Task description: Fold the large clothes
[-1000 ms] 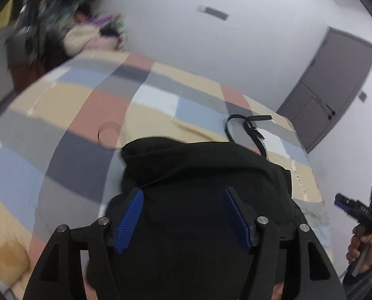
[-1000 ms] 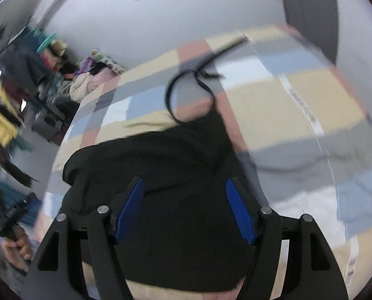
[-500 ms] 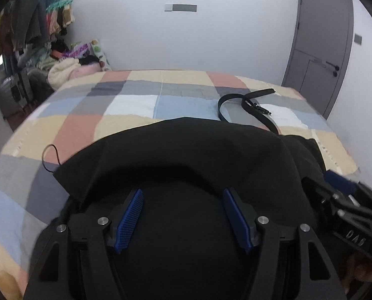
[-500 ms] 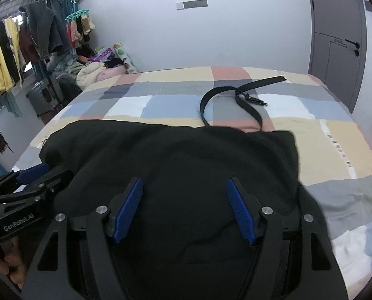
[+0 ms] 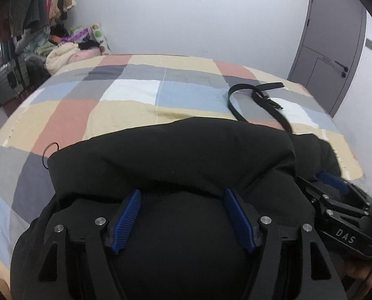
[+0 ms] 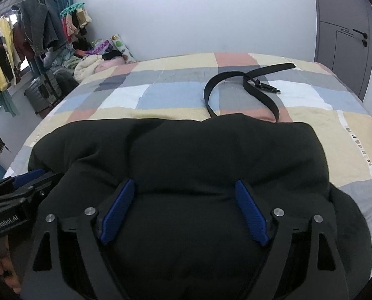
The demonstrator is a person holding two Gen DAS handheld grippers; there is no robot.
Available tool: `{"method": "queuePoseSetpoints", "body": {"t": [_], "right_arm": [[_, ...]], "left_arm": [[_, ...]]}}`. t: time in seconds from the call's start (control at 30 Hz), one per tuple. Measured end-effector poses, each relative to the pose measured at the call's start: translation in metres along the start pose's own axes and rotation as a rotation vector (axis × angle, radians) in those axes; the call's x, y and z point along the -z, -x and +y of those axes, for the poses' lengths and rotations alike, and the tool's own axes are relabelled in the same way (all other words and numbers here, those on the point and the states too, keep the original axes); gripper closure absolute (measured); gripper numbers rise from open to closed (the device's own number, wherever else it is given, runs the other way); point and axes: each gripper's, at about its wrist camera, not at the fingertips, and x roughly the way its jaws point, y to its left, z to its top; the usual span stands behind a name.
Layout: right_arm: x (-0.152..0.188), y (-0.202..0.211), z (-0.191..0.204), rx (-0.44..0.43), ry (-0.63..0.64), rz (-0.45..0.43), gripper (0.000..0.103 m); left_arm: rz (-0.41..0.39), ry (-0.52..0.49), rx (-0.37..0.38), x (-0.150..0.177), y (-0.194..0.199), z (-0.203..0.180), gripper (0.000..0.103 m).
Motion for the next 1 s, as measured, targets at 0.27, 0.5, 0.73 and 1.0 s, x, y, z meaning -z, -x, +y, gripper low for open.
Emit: {"method": "queuePoseSetpoints", "body": {"t": [0.27,0.5,0.73,1.0], "right_arm": [[-0.006,-0.034,0.0,0.022,0.014,0.006,0.018],[0.003,-0.032,0.004,0.049,0.045,-0.031,0.018],[-0.001,0.001,-0.006,-0.005,0.043,-0.089,0.018],[-0.004,0.049,-0.051,0.063,0.048,-0.151,0.013]], "left_arm": [[-0.002,0.005,-0.028,-0.007,-0.032,0.003,0.031],[-0.031,-0.017,-0.055,0.001,-0.031,-0.002,0.031],[-0.081,-0.096,-0.068,0.0,0.005,-0.005,0.031],[-0.143,-0.05,-0.185,0.001,0.025,0.034,0.031]]}}
